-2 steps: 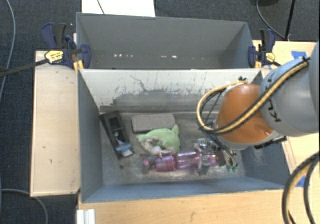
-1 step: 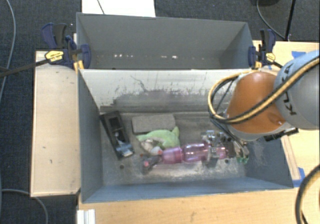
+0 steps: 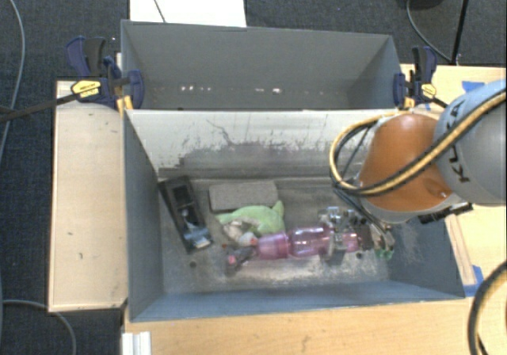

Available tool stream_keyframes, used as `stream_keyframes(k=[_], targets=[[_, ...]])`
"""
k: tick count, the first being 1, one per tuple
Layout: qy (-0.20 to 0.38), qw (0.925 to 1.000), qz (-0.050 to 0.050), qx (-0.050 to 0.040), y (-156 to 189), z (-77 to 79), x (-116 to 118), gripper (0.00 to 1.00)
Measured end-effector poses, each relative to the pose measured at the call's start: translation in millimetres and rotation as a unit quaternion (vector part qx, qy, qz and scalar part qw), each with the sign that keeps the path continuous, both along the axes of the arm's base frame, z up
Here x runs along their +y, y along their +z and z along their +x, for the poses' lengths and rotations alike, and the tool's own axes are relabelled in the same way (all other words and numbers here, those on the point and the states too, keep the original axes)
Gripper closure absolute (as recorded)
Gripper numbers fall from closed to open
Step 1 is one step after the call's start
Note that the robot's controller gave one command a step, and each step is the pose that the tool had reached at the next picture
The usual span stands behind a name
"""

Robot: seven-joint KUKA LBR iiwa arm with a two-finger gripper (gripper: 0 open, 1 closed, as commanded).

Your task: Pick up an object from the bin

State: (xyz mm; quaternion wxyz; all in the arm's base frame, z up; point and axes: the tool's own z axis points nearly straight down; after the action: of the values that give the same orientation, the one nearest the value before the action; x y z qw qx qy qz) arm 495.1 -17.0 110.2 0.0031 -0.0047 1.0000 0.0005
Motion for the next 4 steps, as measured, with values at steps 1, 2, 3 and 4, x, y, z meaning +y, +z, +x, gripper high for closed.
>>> stream_keyframes(k=[1, 2, 3, 4], targets=[[0.000, 1.0000, 0.000, 0.0000, 0.0, 0.0, 0.1, 1.00], [0.001, 1.0000, 0.000, 0.0000, 0.0, 0.0, 0.1, 1.00], [0.001, 1.0000, 0.000, 0.0000, 0.0, 0.0, 0.1, 1.00], [0.001, 1.0000, 0.000, 0.0000, 0.0, 0.0, 0.1, 1.00]])
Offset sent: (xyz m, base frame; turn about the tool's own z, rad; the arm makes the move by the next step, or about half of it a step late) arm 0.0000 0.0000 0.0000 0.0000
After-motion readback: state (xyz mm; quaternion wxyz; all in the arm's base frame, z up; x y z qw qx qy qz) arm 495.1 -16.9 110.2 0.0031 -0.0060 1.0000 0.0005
